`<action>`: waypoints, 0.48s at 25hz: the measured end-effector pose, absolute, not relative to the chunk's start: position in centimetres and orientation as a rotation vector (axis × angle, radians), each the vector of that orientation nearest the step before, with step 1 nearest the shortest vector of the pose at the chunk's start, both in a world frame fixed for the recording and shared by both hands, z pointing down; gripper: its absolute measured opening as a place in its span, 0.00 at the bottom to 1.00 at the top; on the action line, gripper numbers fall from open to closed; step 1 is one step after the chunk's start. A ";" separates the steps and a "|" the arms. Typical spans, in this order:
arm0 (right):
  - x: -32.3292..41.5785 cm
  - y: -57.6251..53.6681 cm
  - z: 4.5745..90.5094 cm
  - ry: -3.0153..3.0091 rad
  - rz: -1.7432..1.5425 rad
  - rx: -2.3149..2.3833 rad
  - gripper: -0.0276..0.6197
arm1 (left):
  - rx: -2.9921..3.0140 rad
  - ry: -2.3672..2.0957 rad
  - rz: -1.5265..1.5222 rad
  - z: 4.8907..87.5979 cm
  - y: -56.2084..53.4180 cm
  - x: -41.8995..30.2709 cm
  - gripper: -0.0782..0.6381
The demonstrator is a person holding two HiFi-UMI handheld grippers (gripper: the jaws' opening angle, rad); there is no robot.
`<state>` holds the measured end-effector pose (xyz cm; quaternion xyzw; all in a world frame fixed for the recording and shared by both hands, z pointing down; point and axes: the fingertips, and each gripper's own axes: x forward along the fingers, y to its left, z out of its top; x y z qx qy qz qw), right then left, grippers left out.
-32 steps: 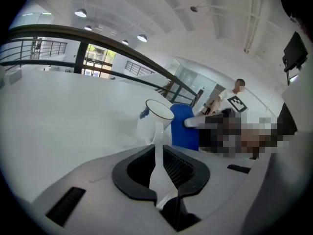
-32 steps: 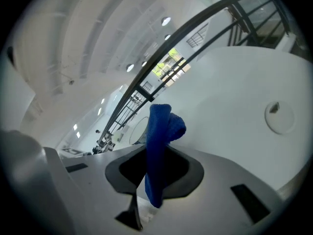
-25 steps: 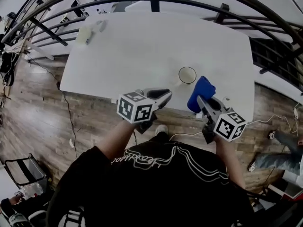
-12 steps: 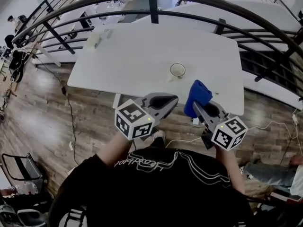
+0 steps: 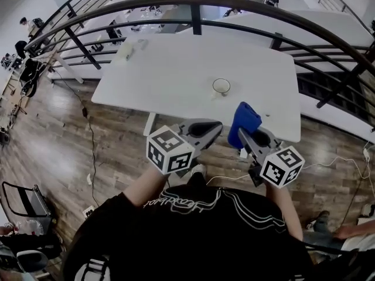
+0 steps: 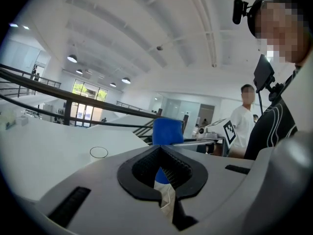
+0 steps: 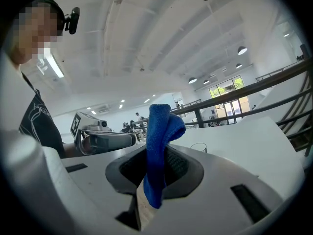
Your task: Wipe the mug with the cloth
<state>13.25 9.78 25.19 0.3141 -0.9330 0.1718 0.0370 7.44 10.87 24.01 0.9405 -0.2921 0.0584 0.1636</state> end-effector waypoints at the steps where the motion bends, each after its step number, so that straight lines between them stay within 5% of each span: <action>1: 13.3 10.1 25.2 -2.866 0.518 0.962 0.14 | 2.682 -0.837 0.162 23.9 11.1 7.6 0.12; 12: 13.0 11.5 25.2 -2.873 0.503 0.937 0.14 | 2.686 -0.867 0.169 23.7 12.6 7.3 0.12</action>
